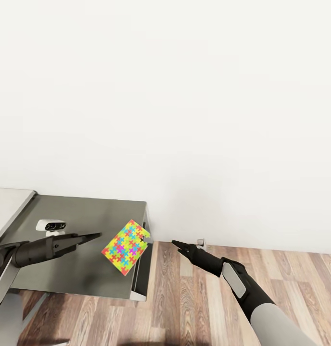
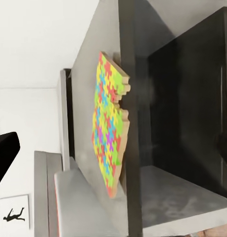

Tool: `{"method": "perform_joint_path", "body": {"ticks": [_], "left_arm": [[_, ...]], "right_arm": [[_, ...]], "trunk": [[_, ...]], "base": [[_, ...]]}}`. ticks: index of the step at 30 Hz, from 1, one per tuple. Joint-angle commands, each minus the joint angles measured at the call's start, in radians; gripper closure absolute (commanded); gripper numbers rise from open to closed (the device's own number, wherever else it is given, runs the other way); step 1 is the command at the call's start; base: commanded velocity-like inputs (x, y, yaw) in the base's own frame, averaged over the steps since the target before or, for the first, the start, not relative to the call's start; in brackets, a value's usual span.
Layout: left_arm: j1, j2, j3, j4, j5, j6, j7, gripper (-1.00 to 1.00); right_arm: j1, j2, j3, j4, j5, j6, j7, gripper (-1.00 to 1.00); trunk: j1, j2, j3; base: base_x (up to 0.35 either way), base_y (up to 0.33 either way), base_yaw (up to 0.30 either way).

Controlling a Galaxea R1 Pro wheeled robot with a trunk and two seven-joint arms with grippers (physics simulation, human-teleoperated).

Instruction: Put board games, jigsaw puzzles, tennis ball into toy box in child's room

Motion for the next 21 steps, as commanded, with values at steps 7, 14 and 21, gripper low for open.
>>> {"method": "perform_joint_path", "body": {"ticks": [7,14,21], "left_arm": [[0.000,0.000,0.000,0.000,0.000,0.011,-0.004,-1.00],[0.000,0.000,0.000,0.000,0.000,0.011,-0.004,-1.00],[0.000,0.000,0.000,0.000,0.000,0.011,-0.004,-1.00]], "right_arm": [[0.000,0.000,0.000,0.000,-0.007,0.008,-0.001,-1.00],[-0.001,0.000,0.000,0.000,-0.006,0.008,-0.001,-1.00],[0.000,0.000,0.000,0.000,-0.006,0.008,-0.001,-1.00]], "trunk": [[0.001,-0.002,-0.001],[0.001,-0.002,-0.001],[0.001,-0.002,-0.001]], "base": [[0.001,0.194,0.000],[0.049,0.131,0.000],[0.020,0.134,0.000]]}}
